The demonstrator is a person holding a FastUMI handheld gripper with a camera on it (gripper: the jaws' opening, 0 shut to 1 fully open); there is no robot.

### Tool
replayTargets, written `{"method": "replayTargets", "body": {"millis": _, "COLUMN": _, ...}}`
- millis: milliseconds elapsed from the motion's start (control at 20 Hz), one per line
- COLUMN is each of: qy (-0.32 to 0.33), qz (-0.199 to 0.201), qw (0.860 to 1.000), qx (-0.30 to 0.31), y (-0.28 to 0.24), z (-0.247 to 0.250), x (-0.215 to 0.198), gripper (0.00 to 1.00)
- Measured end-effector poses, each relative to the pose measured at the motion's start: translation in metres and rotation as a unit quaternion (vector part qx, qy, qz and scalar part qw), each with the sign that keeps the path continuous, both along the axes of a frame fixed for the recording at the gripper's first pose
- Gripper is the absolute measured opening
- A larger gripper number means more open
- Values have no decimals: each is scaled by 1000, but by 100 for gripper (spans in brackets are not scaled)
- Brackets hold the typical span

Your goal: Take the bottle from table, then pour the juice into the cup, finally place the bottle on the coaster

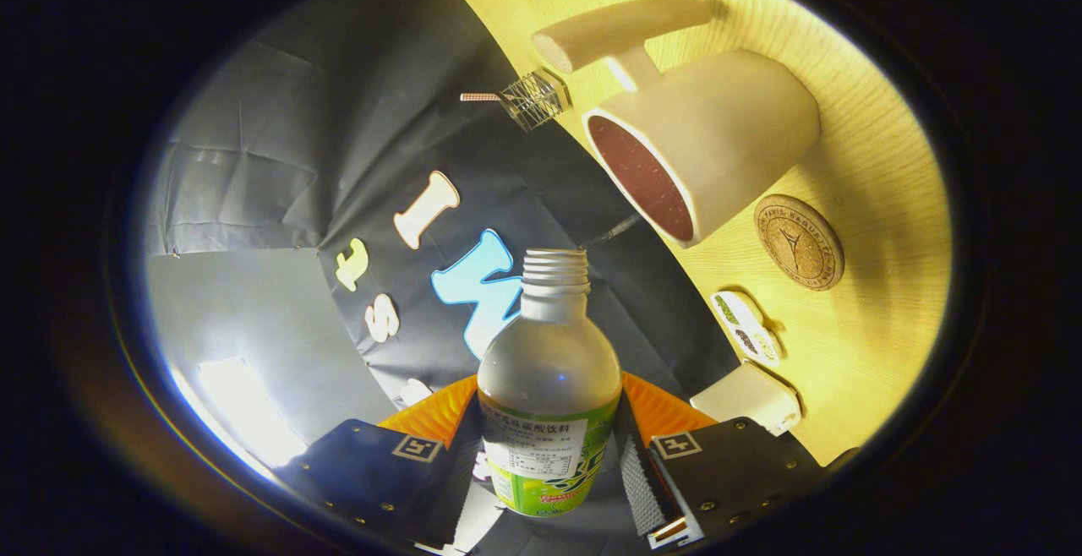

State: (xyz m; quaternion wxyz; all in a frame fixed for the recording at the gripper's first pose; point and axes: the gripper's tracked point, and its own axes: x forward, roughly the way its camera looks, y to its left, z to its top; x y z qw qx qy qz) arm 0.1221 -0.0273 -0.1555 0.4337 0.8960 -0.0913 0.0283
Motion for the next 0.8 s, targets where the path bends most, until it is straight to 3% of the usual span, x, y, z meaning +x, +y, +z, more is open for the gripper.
{"method": "replayTargets", "body": {"millis": 800, "qy": 0, "qz": 11, "qw": 1000, "qx": -20, "y": 9, "z": -9, "x": 1, "gripper": 75}}
